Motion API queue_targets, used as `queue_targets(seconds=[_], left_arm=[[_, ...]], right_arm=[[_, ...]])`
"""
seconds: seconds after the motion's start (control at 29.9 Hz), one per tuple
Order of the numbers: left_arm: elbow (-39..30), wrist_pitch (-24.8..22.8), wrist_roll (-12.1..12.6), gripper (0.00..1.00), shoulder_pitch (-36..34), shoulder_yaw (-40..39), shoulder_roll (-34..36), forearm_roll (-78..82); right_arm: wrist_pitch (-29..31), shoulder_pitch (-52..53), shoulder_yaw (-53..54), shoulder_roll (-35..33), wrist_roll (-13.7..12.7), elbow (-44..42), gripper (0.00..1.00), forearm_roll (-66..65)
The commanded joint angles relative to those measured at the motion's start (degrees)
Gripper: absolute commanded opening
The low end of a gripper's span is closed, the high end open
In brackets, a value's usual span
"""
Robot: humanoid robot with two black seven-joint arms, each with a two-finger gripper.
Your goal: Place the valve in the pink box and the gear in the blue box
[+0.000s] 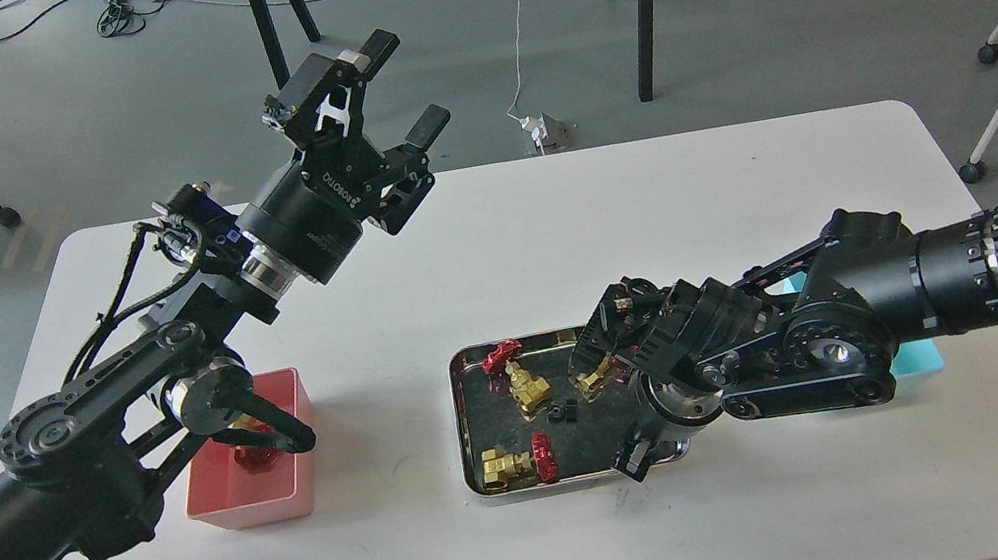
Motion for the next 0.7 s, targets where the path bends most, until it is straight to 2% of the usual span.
queue_targets(seconds=[0.0, 0.2, 0.67], left_arm=[[0.1, 0.0, 0.0, 0.87, 0.1, 0.0, -0.1, 0.0], [0.1, 0.0, 0.0, 0.87, 0.2, 0.0, 0.0, 0.0], [0.2, -0.1, 0.0, 0.87, 1.2, 0.1, 0.0, 0.1]], right_arm=[[0.0, 0.0, 0.0, 0.0, -0.1, -0.1, 0.52, 0.0], [0.0, -0.1, -0.1, 0.1, -0.1, -0.2, 0.49, 0.0], [0.0, -0.3, -0.2, 0.2, -0.1, -0.6, 0.28, 0.0]])
